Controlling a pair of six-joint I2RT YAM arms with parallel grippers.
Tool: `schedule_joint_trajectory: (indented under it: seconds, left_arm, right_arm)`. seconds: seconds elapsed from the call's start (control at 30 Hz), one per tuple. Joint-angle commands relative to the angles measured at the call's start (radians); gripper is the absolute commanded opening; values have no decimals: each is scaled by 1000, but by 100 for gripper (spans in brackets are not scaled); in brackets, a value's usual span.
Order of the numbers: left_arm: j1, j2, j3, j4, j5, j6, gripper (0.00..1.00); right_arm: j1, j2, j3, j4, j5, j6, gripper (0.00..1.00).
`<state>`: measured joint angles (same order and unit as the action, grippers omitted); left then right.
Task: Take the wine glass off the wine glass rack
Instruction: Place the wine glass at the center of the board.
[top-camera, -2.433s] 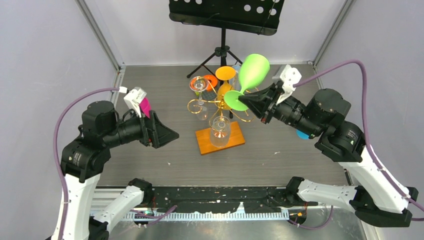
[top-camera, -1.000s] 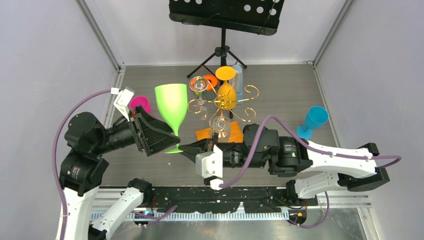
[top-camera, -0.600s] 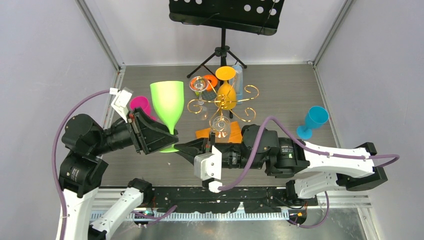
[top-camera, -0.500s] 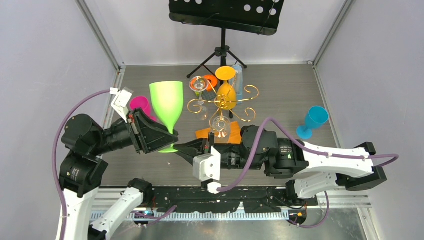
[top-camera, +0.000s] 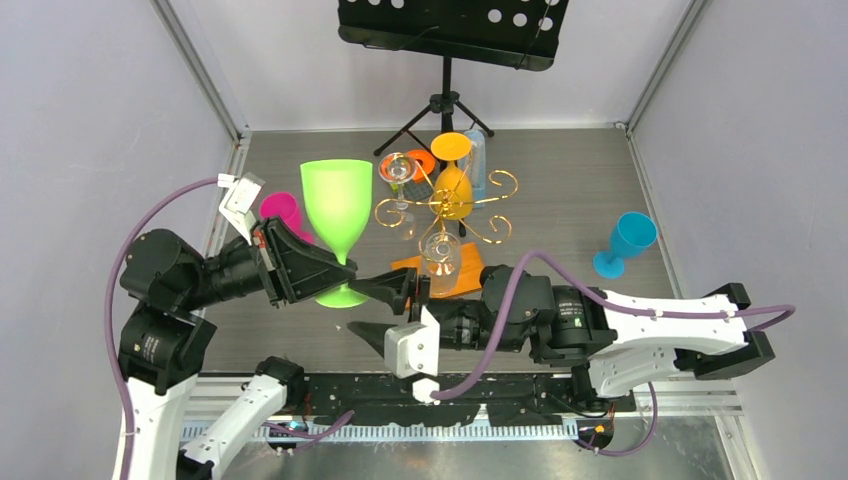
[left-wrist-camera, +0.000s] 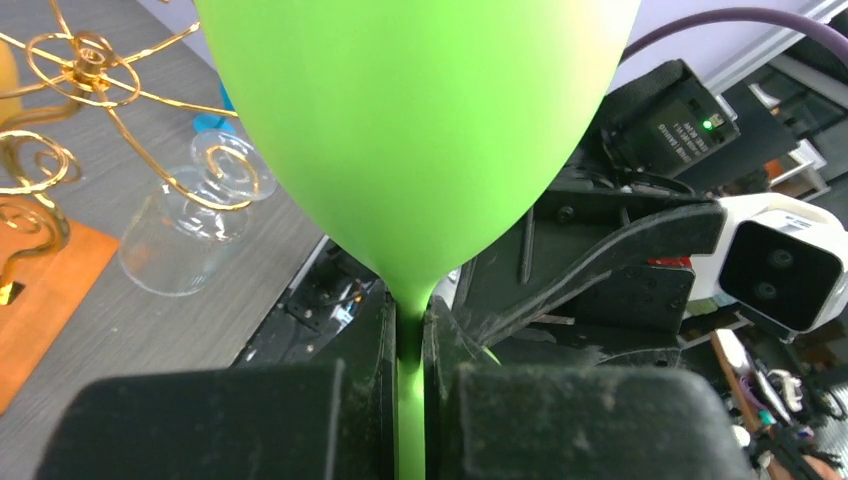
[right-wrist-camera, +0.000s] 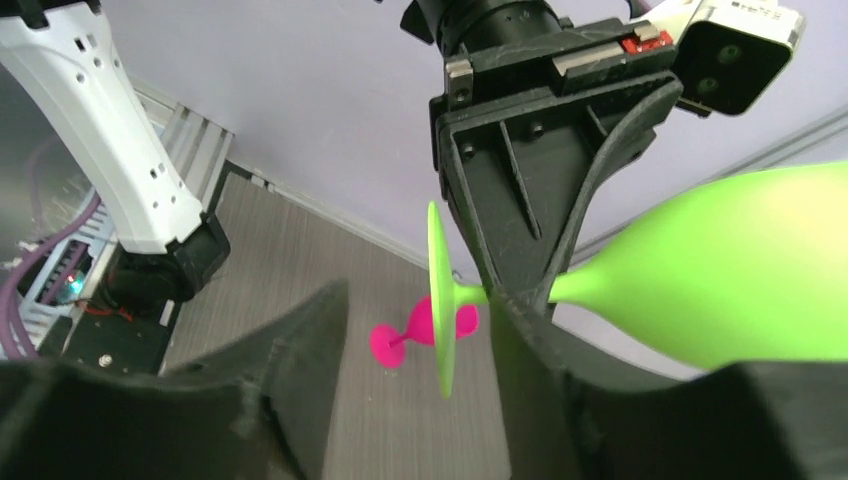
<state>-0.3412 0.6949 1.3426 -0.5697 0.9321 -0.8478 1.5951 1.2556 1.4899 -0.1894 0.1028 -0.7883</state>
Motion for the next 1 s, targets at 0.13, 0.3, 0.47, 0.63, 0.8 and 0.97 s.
schedule_joint_trajectory:
  seconds: [0.13,0.3,0.47,0.63,0.8,0.97]
  left_arm:
    - [-2,-6,23,-42,23,101,0]
    - [-2,-10,20,-137,18,196,0]
    - [-2,-16,-15,-224,-1,309,0]
    - [-2,-13,-43,-317,-9,435,0]
    - [-2,-14,-83,-375,7,527,0]
    - [-13,-28,-125,-392,16,562,0]
  right_arm:
    - [23,-155,-45,91,96,89,72]
    - [23,-198,-6,7,159,134,74]
    - [24,-171,120,-151,236,212,76]
    - [13,-106,241,-325,255,268,76]
    - [-49,-27,408,-504,137,344,75]
    - [-143,0,471,-575,-15,416,74]
